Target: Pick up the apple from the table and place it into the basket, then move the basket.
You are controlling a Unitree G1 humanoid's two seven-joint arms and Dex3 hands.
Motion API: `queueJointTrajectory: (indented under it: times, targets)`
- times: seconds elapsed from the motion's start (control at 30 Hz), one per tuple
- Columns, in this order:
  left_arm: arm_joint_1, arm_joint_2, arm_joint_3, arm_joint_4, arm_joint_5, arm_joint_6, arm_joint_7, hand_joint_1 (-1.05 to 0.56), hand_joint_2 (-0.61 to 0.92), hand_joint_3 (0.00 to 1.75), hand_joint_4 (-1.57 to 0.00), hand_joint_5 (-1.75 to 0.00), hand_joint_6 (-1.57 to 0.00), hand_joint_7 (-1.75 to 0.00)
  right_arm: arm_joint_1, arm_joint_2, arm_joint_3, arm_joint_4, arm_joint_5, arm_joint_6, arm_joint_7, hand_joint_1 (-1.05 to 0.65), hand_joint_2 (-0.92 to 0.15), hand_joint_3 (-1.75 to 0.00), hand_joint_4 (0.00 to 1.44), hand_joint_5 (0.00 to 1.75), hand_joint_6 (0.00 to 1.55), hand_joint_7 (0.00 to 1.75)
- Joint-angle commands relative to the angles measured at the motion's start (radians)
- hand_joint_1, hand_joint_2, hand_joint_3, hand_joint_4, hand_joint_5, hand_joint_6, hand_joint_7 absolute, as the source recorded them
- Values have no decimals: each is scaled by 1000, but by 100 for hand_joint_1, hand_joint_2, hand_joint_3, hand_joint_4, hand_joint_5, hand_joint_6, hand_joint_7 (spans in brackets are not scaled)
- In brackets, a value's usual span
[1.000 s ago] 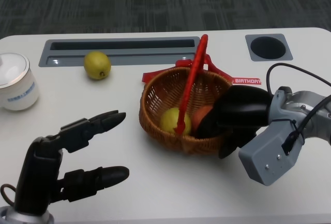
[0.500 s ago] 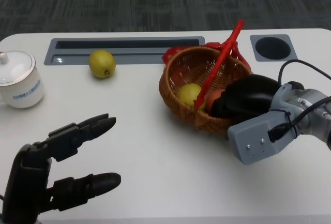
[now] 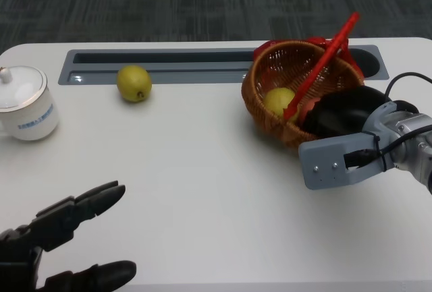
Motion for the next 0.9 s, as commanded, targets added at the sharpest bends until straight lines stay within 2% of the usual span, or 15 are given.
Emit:
queueJointTrajectory:
  times: [0.03, 0.17, 0.37, 0.5, 0.63, 0.7, 0.9]
  targets:
    - [32, 28, 16, -12, -32, -34, -7, -60, 74, 0, -81, 0, -86, 0, -19, -23, -34, 21, 14, 81, 18, -27, -89, -1, 109, 16, 106, 1]
    - [56, 41, 26, -10, -46, -53, -12, -58, 74, 0, -82, -1, -86, 0, -37, -37, -56, 24, 11, 144, 26, -26, -91, -1, 107, 11, 102, 0]
    - [84, 71, 43, -13, -53, -69, -21, -58, 75, 0, -82, -1, -86, 0, -45, -71, -86, 24, 8, 184, 7, -26, -91, -1, 105, 5, 100, 1]
    - [97, 80, 48, -20, -64, -76, -25, -58, 74, 0, -83, -1, -87, -1, -44, -92, -93, 26, 2, 217, -16, -29, -90, -1, 114, 7, 103, 1]
    - [114, 87, 45, -28, -78, -76, -30, -54, 72, 0, -85, -2, -88, -1, -38, -103, -112, 27, 12, 242, -11, -31, -91, -1, 112, 5, 102, 1]
    - [123, 89, 41, -31, -86, -77, -34, -51, 71, 0, -85, -2, -88, -1, -32, -109, -133, 27, 25, 240, 7, -39, -89, 0, 105, 2, 95, 0]
    - [136, 80, 55, -26, -67, -97, -35, -53, 72, 0, -86, -2, -89, -1, -19, -100, -181, 25, 55, 238, 61, -82, -79, 0, 64, 0, 52, 0]
